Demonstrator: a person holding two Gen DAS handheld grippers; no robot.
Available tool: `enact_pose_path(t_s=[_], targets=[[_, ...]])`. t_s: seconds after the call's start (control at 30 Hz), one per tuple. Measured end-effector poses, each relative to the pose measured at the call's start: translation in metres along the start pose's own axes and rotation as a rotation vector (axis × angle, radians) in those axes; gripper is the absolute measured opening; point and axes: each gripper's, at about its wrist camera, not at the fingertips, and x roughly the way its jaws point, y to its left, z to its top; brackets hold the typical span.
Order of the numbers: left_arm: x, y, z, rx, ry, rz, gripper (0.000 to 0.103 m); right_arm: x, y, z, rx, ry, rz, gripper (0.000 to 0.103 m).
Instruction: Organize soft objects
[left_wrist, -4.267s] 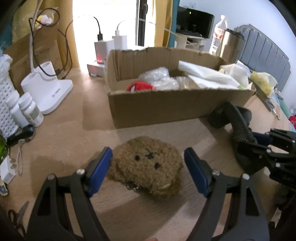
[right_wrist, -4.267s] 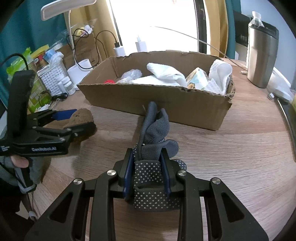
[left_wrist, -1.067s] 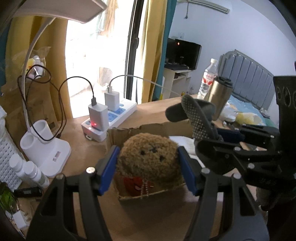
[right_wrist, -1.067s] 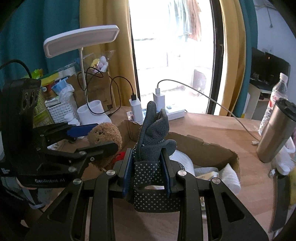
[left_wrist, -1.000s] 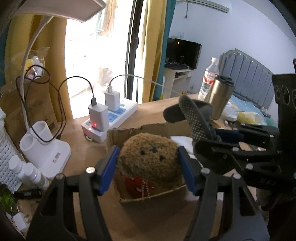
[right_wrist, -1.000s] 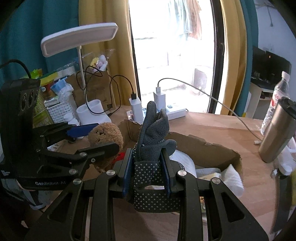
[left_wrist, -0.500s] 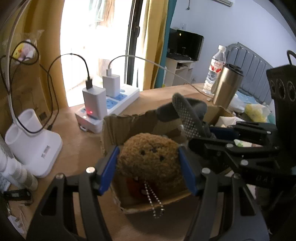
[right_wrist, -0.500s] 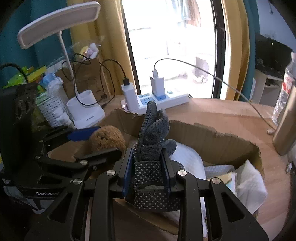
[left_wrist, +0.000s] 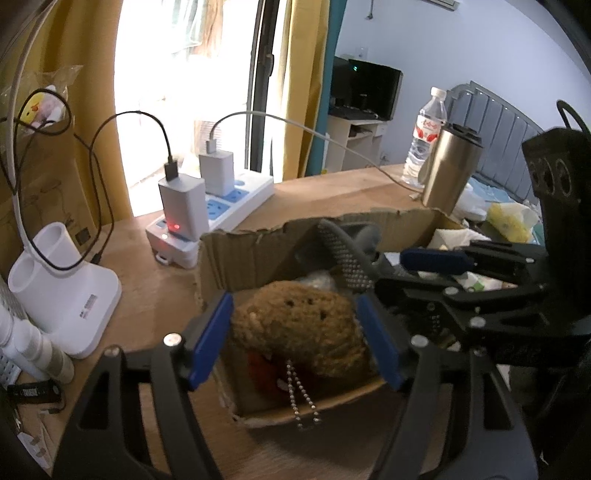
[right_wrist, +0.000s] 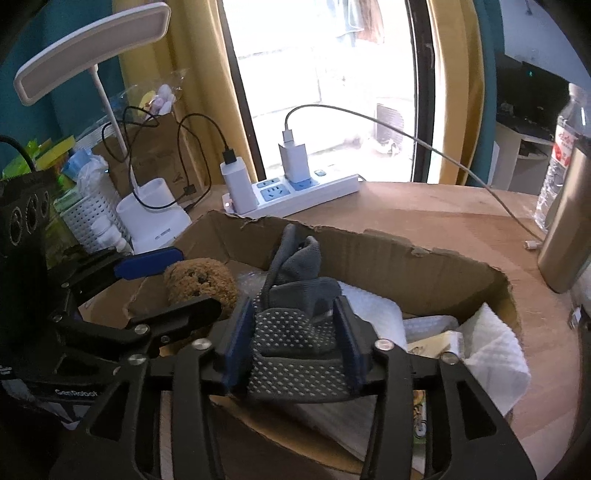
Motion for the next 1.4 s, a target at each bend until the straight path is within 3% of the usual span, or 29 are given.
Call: enact_pose_path(t_s=[0.33, 0.4, 0.47, 0.9, 1.03, 1.4], targets=[[-0.011, -0.008, 0.003, 0.012, -0.012, -0.028, 0.073, -0.029, -0.005, -0.003, 0.013, -0.038, -0.033, 0.051], [-0.015, -0.010, 0.004, 0.015, -0.021, -0.027, 0.083, -0.037, -0.006, -0.005, 0.016, -0.049, -0.040, 0.051], [-0.020, -0.012, 0.005, 0.014, -0.028, -0.024, 0.085, -0.045, -0.006, -0.007, 0.018, -0.060, -0.048, 0.051], [-0.073, -0.027, 0.006, -0.001, -0.118, -0.013, 0.086, -0.099, 0.007, -0.019, 0.010, -0.127, -0.095, 0.052], [-0.088, -0.032, 0.004, -0.001, -0.139, -0.011, 0.096, -0.113, 0.014, -0.022, -0.006, -0.147, -0.128, 0.054], [-0.137, -0.041, -0.003, -0.016, -0.209, 0.016, 0.097, -0.155, 0.027, -0.033, -0.009, -0.205, -0.178, 0.058]])
